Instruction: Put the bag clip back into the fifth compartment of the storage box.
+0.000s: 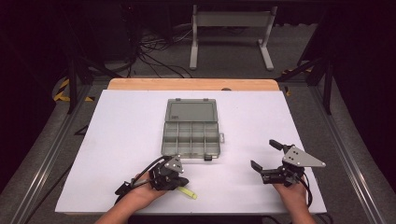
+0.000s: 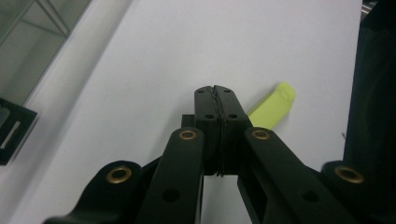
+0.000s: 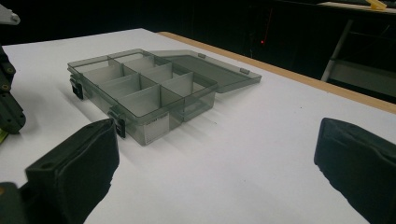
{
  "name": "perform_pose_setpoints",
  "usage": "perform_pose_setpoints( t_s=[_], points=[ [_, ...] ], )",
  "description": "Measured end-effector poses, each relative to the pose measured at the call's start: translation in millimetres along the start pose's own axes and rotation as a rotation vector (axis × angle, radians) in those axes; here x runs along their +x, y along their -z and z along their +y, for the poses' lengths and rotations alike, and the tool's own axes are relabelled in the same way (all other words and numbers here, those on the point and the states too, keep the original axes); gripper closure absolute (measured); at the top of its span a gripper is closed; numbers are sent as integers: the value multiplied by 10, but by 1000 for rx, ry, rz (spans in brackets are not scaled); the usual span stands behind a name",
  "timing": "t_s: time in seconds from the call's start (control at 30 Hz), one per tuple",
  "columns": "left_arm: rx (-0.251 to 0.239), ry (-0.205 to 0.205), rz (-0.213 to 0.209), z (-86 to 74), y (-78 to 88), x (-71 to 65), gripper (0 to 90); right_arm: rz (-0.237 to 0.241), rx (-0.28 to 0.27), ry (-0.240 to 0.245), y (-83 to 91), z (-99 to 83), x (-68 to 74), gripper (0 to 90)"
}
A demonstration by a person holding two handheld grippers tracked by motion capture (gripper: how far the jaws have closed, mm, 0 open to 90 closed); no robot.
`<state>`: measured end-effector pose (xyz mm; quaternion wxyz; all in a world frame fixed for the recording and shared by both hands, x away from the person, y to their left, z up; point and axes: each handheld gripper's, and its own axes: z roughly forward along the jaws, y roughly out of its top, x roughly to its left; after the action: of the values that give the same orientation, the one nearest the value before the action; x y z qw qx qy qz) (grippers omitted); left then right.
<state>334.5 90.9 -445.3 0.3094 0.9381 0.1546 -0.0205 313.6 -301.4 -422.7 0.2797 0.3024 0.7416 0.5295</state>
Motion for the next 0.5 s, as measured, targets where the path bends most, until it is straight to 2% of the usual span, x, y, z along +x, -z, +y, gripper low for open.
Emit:
perform_pose_setpoints(
  t_s=[0.27, 0.5],
  points=[
    [12, 5, -9, -74, 51, -30, 892, 2, 4, -3, -2, 1, 8, 8],
    [15, -9, -24, -99, 75, -74, 892, 5, 6, -4, -8, -1, 7, 9]
  ],
)
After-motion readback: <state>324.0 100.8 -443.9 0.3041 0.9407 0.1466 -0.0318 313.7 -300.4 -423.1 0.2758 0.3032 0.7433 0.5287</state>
